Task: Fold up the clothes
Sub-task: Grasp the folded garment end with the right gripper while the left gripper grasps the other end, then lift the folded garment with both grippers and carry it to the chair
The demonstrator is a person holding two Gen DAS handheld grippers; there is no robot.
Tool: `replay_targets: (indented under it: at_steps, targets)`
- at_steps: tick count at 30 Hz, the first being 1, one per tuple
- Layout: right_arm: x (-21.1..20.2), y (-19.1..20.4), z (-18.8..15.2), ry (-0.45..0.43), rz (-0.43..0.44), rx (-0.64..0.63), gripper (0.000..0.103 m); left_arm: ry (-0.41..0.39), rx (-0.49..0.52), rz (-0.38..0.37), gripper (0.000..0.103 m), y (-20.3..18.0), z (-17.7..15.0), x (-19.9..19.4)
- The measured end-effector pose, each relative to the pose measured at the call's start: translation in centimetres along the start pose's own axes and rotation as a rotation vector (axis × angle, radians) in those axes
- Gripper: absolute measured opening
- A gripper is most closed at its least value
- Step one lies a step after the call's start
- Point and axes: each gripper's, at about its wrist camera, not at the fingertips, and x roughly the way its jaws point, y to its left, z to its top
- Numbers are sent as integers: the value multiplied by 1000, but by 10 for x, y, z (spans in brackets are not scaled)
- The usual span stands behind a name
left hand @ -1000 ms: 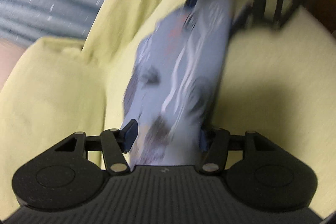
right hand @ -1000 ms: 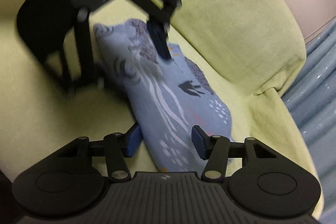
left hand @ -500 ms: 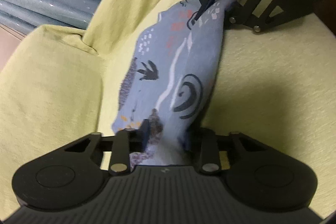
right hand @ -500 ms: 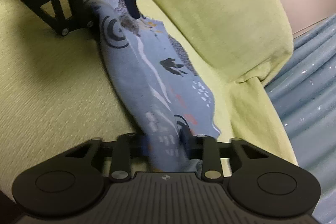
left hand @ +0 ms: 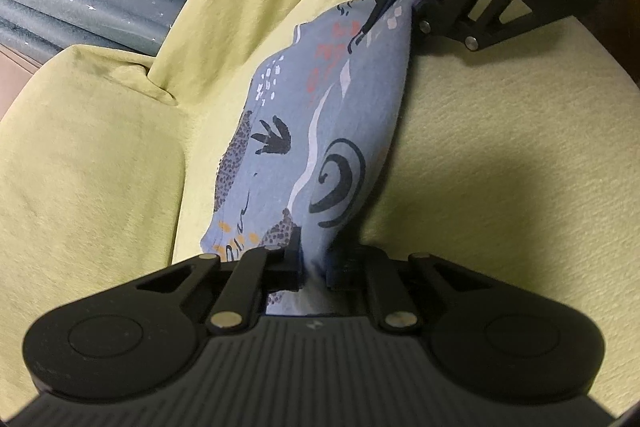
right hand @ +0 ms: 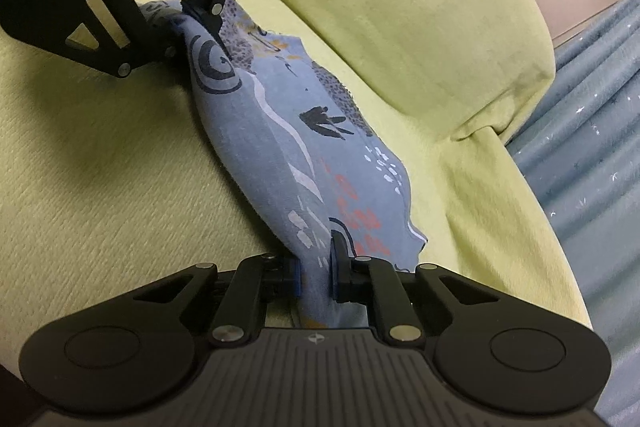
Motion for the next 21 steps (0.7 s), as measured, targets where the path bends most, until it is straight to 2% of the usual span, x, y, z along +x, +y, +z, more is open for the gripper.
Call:
replay_targets:
  at_steps: [12,21]
  targets:
    - [-30,-4,5,-11,-35,27,10,-16,-17,13,7,4,8,-6]
    - [-53,-13,-1,-2,-57,71,8,-52,11,35,6,5,30,-20]
